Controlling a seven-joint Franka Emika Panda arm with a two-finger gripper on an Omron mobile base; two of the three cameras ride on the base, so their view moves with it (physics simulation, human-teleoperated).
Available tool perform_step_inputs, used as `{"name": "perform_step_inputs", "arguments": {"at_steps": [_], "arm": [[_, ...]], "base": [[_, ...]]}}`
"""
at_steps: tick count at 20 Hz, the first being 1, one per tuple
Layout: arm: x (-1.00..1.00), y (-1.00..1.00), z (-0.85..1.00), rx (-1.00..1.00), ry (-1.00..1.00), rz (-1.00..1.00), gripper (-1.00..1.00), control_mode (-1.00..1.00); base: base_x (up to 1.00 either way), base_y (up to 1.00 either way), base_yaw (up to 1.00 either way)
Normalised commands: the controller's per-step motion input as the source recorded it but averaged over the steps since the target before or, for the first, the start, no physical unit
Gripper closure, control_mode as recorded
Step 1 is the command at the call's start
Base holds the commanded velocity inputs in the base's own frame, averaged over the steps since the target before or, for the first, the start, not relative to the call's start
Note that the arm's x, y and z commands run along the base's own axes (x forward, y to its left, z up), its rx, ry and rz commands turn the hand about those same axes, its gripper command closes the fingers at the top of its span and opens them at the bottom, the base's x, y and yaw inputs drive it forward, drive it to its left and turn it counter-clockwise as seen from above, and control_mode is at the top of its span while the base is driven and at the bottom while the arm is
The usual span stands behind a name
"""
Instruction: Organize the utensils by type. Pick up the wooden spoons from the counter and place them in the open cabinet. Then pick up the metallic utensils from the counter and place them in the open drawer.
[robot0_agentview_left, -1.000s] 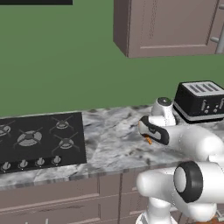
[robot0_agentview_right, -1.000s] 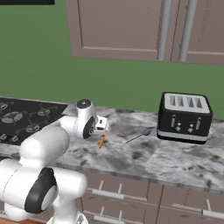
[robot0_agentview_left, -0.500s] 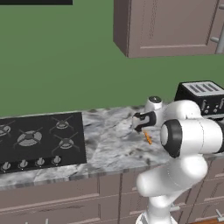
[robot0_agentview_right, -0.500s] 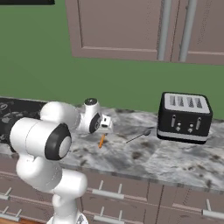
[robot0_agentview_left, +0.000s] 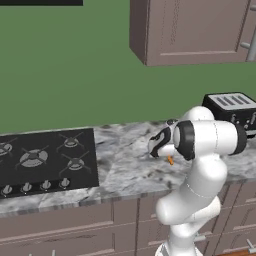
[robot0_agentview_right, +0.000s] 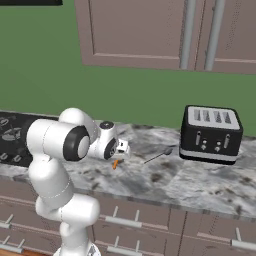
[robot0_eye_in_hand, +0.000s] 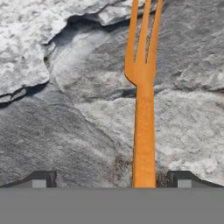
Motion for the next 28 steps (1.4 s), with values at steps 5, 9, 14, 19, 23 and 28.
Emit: {"name": "perform_step_inputs", "arguments": {"at_steps": [5, 9, 14, 19, 23, 28], "arm": [[0.11, 0.0, -0.48, 0.0, 0.0, 0.0, -1.0, -1.0], [0.07, 0.0, -0.5, 0.0, 0.0, 0.0, 1.0, -1.0], [0.05, -0.09, -0.62, 0.08, 0.0, 0.0, 1.0, -1.0], [0.0, -0.21, -0.63, 0.12, 0.0, 0.0, 1.0, -1.0], [0.0, -0.13, -0.6, 0.1, 0.0, 0.0, 1.0, -1.0], [-0.12, 0.0, -0.13, 0.0, -0.04, 0.0, 1.0, -1.0]], "base": [[0.0, 0.0, 0.0], [0.0, 0.0, 0.0], [0.0, 0.0, 0.0], [0.0, 0.0, 0.0], [0.0, 0.0, 0.0], [0.0, 0.0, 0.0]]}}
